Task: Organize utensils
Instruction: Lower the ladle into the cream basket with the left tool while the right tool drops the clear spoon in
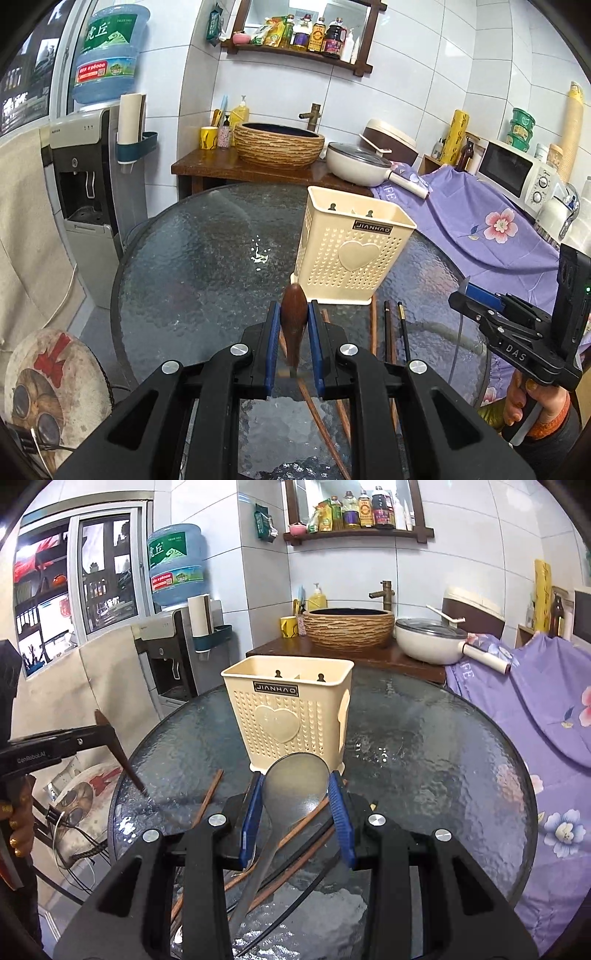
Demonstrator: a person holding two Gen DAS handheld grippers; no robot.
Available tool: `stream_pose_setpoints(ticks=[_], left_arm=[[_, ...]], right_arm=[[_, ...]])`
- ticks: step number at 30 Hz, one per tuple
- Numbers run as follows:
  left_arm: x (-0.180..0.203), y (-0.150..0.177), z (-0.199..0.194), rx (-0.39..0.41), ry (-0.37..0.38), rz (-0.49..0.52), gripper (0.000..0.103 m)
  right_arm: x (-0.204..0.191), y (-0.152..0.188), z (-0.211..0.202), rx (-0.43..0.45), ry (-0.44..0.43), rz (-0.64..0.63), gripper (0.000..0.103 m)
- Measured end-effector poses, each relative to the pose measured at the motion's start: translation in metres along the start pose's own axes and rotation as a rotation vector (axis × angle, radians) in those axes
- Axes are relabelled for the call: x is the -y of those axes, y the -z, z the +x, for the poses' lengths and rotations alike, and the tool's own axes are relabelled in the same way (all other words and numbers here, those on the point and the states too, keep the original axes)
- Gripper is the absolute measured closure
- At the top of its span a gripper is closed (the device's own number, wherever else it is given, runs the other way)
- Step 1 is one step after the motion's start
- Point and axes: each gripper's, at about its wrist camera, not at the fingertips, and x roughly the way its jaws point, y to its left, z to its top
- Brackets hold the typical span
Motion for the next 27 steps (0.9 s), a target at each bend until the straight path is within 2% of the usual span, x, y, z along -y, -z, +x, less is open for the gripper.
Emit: stream_pose_setpoints(ticks=[7,15,21,27], left_arm=[[0.004,-0.009,-0.002,0.015,0.013,0.010,0.088],[0.025,-0.039,-0.009,0.056,0.044,0.067,0.088],[0.046,-0.083,-0.010,0.089,0.100,0.081,0.088],[0.058,-0.144,-0.008,0.135,0.151,0.052,0.088]], right_arm=[[-0.004,-0.005,0.001,0.014,0.010,-0.028,0.067],[-0.013,-0.028,0.004,0.055,0.035,-0.080,0.067],[-0.018,-0.073,0.010,0.097,0.056,-0.107,0.067],[-0.009,-0.143,0.013,0.175,0.104,-0.078,0.067]])
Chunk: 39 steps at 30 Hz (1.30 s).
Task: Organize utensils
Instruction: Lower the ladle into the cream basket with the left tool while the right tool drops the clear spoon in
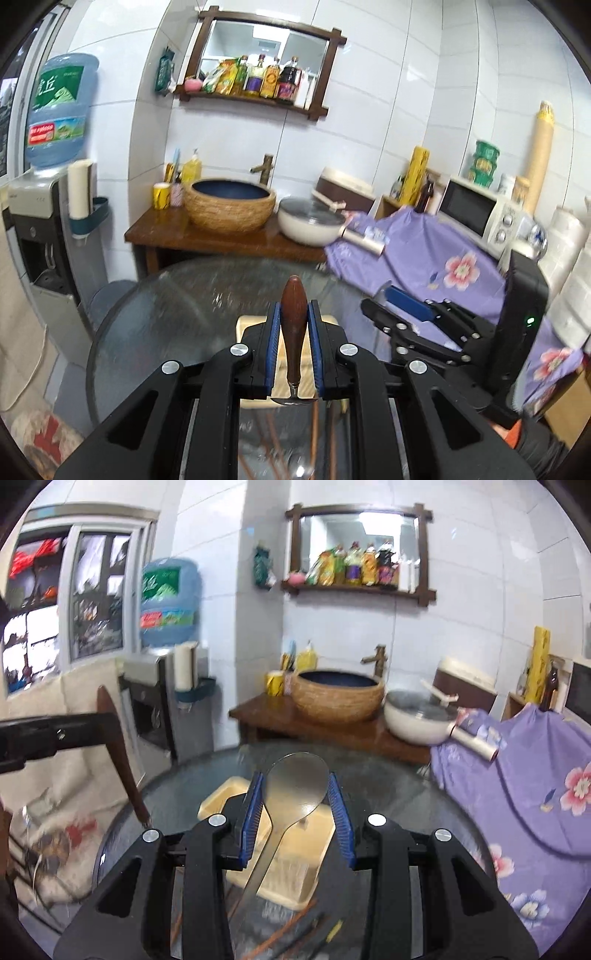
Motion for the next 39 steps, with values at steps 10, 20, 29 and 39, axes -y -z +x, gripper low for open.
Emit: stream_pose_setpoints(ticks=[10,20,29,39], left_arm=[[-0.001,-0.034,0.063,-0.030,-0.068,-0.014,0.088],[-0.026,0.018,0.111,-0.163,-0.082,-0.049,0.088],[-0.043,0.048,0.141,-0.245,-0.084,-0.075,0.088],[-0.047,0.057,0.126,-0.204,-0.042,-0.103,0.073]], right_arm=[[0.006,-0.041,0.068,0.084,0.200,-0.069,0.067],[-0.004,0.021,0.105,0.026,0.192,-0.139,0.067],[-0.005,0.057,0.101,-0.062,0.115,-0.149,0.067],[-0.005,0.071,0.081,-0.056,0.089,-0.149,0.038]])
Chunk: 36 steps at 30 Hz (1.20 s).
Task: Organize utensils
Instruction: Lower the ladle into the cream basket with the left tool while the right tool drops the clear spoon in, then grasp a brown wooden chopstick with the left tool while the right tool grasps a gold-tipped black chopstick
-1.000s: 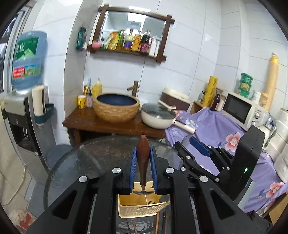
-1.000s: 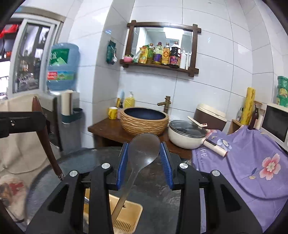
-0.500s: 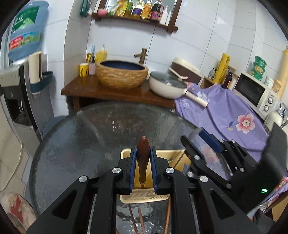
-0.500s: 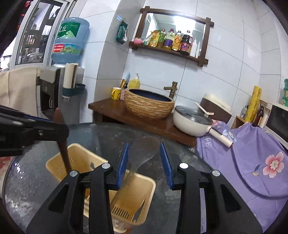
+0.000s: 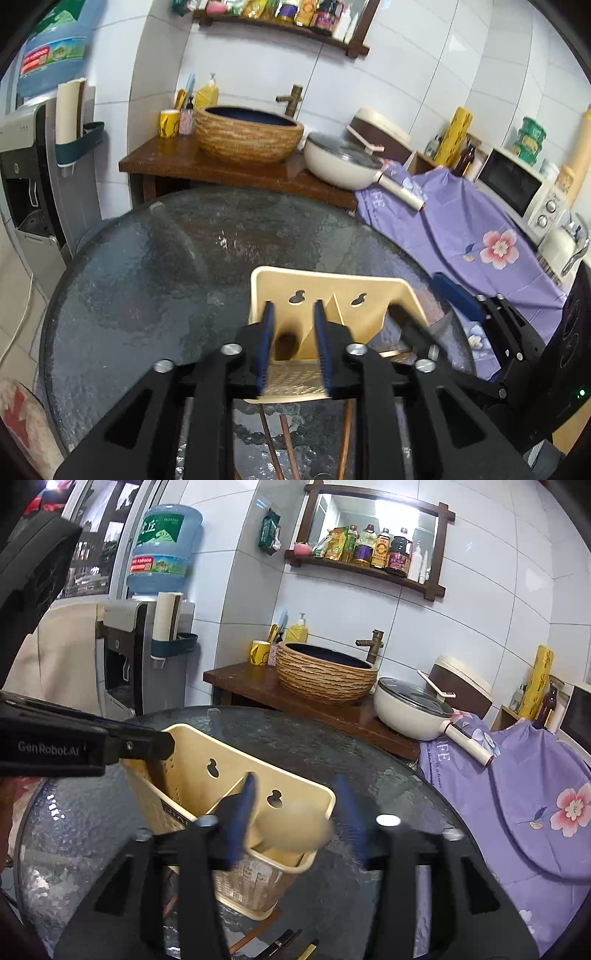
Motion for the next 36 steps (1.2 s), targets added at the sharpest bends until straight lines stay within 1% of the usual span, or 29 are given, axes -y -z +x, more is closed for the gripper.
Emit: stream_pose_setpoints(ticks=[1,2,3,5,6,8,10,11,13,14,15,16,17,18,19,20,21,23,24,25,26,28,29,31,36], left_arm=[[0.000,0.000,-0.005,0.012,0.002,-0.001,0.061],[-0.001,0.000,-0.014,0.033,0.012,-0.005,0.051],[-0.001,0.001,-0.023,0.055,0.022,-0.009,0.048],[-0.001,0.004,-0.037,0.091,0.017,-0.013,0.035],[-0.001,0.008,-0.045,0.111,0.005,-0.009,0.031],[-0.001,0.020,-0.056,0.136,-0.026,0.005,0.017],[0.000,0.031,-0.063,0.144,-0.057,0.022,0.009],[0.000,0.041,-0.065,0.147,-0.094,0.042,0.006],[-0.003,0.054,-0.066,0.143,-0.148,0.064,0.006],[-0.004,0.066,-0.063,0.129,-0.190,0.078,0.006],[-0.007,0.073,-0.061,0.116,-0.205,0.083,0.006],[-0.011,0.084,-0.055,0.084,-0.233,0.083,0.006],[-0.014,0.091,-0.051,0.064,-0.245,0.077,0.006],[-0.018,0.101,-0.045,0.033,-0.253,0.068,0.007],[-0.022,0.110,-0.039,0.007,-0.255,0.061,0.007],[-0.025,0.115,-0.035,-0.006,-0.264,0.055,0.009],[-0.028,0.122,-0.030,-0.022,-0.281,0.051,0.012],[-0.033,0.131,-0.022,-0.053,-0.298,0.044,0.026],[-0.036,0.135,-0.017,-0.075,-0.295,0.032,0.029],[-0.039,0.138,-0.015,-0.087,-0.288,0.022,0.036],[-0.041,0.140,-0.011,-0.102,-0.278,0.008,0.041],[-0.043,0.143,-0.007,-0.114,-0.280,0.006,0.046],[-0.043,0.144,-0.003,-0.126,-0.282,0.011,0.051],[-0.042,0.147,0.004,-0.147,-0.276,0.012,0.057],[-0.040,0.152,0.016,-0.176,-0.282,0.024,0.061]], right_arm=[[0.002,-0.001,-0.004,0.012,0.008,0.003,0.033],[0.003,0.000,-0.012,0.031,0.023,0.003,0.033],[0.004,0.000,-0.016,0.037,0.030,-0.001,0.033],[0.008,0.003,-0.027,0.039,0.047,0.008,0.033],[0.011,0.004,-0.031,0.037,0.051,0.019,0.033],[0.017,0.011,-0.042,0.021,0.048,0.051,0.033],[0.022,0.020,-0.050,-0.006,0.044,0.083,0.033],[0.024,0.023,-0.053,-0.015,0.041,0.094,0.033],[0.028,0.041,-0.058,-0.068,0.040,0.124,0.033],[0.029,0.049,-0.059,-0.097,0.045,0.138,0.033],[0.030,0.057,-0.058,-0.120,0.047,0.150,0.033],[0.031,0.068,-0.055,-0.160,0.047,0.166,0.033],[0.033,0.076,-0.052,-0.189,0.047,0.177,0.033],[0.035,0.088,-0.047,-0.238,0.049,0.198,0.035],[0.036,0.100,-0.042,-0.280,0.047,0.223,0.039],[0.038,0.110,-0.037,-0.321,0.041,0.251,0.045],[0.038,0.119,-0.033,-0.354,0.032,0.278,0.048],[0.037,0.133,-0.027,-0.403,0.011,0.321,0.053],[0.036,0.137,-0.026,-0.415,0.007,0.331,0.054],[0.034,0.142,-0.025,-0.425,0.003,0.340,0.054],[0.032,0.144,-0.025,-0.432,0.003,0.343,0.054],[0.026,0.146,-0.023,-0.448,0.012,0.340,0.055],[0.024,0.147,-0.021,-0.457,0.015,0.342,0.056],[0.021,0.146,-0.017,-0.476,0.018,0.349,0.062],[0.018,0.145,-0.005,-0.510,0.025,0.355,0.066]])
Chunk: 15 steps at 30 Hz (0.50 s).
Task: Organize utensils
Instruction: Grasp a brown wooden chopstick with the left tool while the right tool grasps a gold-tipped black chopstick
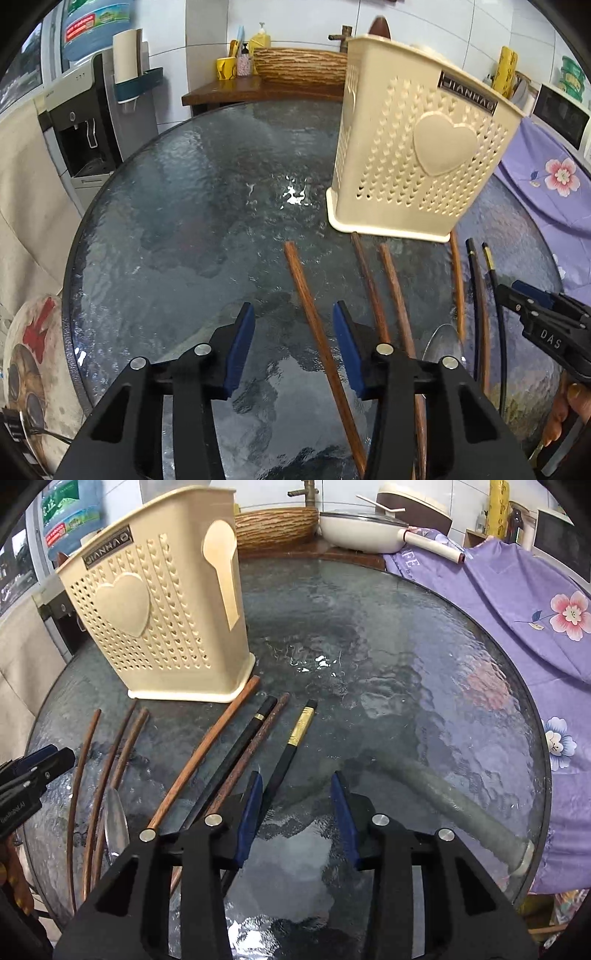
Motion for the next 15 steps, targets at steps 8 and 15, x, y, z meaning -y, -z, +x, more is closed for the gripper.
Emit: stream_pose_setpoints(ticks=[8,15], left_arm=[[0.000,0.000,0.012,-0.024,-0.006,-0.012,0.066],[0.002,-0.010,0.022,-0.022,-0.021,-0.007,0.072]], right_arm=[[-0.009,-0.008,0.010,-0.017,0.039,-0.012,0.078],[-0.008,-0.023,0.020,-0.017,0.050,-0.006,0.083]])
